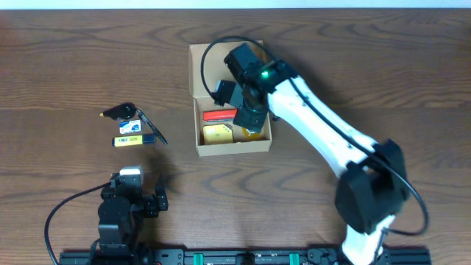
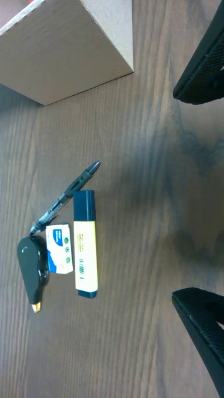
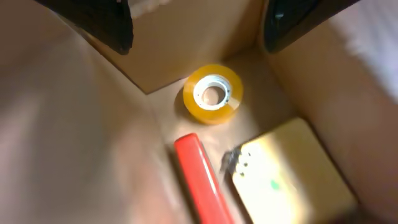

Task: Pack container
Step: 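Lower the tape roll into the box and open the right gripper, then withdraw the right gripper to the lower right of the table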

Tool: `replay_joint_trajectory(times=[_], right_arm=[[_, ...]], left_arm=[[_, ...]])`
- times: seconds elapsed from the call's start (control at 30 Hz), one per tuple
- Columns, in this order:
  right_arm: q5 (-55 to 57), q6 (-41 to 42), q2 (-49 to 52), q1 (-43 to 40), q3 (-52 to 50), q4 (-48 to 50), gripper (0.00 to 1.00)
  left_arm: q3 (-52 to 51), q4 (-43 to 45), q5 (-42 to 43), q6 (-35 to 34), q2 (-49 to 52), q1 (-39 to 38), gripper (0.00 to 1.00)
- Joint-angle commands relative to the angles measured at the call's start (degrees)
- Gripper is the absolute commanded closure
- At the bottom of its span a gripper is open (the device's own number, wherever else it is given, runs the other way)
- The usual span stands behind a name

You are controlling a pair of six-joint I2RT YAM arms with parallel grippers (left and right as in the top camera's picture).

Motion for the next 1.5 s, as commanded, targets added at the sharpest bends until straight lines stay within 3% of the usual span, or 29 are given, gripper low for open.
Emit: replay_joint_trajectory(times=[0.0, 0.63, 1.13, 1.47], right_arm=[[-2.3, 4.5, -4.6, 0.5, 1.7, -0.5, 0.31], [-11.5, 14.6, -10.8, 0.4, 1.7, -9.2, 0.44], [-13.6, 14.6, -19.2, -2.4, 1.3, -19.7, 0.48], [-15.1, 12.4, -32.9, -7.7, -1.4, -22.9, 0.49]], left_arm=[[-0.4, -0.1, -0.2, 0.3, -0.4, -0.2, 0.05], [-0.4, -0.1, -0.2, 0.3, -0.4, -0.2, 0.05], [-0.4, -0.5, -1.7, 0.3, -0.4, -0.2, 0.05], [-0.4, -0.5, -4.4, 0.4, -0.4, -0.2, 0.05]])
